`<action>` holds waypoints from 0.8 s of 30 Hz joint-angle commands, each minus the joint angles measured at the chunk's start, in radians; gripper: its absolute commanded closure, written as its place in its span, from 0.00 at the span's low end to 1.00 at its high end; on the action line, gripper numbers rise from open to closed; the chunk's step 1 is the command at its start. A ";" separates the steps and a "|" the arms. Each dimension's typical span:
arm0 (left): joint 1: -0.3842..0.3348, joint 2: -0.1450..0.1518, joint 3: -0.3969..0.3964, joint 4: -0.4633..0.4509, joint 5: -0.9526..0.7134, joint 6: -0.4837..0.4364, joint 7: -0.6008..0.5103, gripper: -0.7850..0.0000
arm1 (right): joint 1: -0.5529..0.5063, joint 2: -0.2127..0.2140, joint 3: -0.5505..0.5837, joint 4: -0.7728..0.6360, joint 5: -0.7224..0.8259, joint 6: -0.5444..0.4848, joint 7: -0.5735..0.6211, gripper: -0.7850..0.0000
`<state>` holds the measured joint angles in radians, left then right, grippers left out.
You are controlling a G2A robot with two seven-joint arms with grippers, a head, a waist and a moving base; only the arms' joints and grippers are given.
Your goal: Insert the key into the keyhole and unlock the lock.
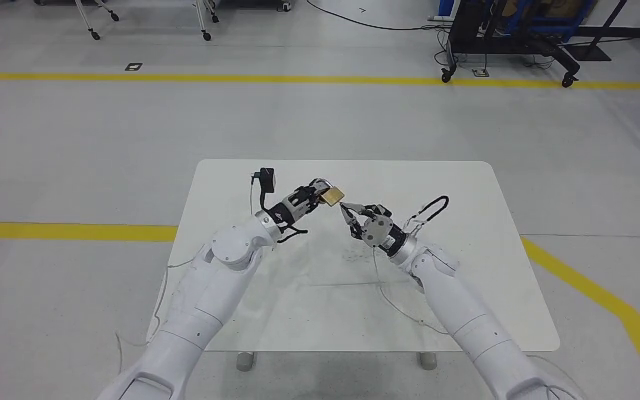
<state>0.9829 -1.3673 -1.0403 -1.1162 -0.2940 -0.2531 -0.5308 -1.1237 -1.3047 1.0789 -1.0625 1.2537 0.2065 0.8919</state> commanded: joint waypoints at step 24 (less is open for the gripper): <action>-0.045 -0.012 0.071 0.059 0.200 0.096 0.016 1.00 | -0.055 0.062 0.220 -0.037 -0.282 -0.223 -0.035 0.00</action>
<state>0.9420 -1.3785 -0.9926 -1.0552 -0.1720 -0.1673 -0.5196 -1.1705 -1.2515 1.2634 -1.0909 0.9983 0.0039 0.8842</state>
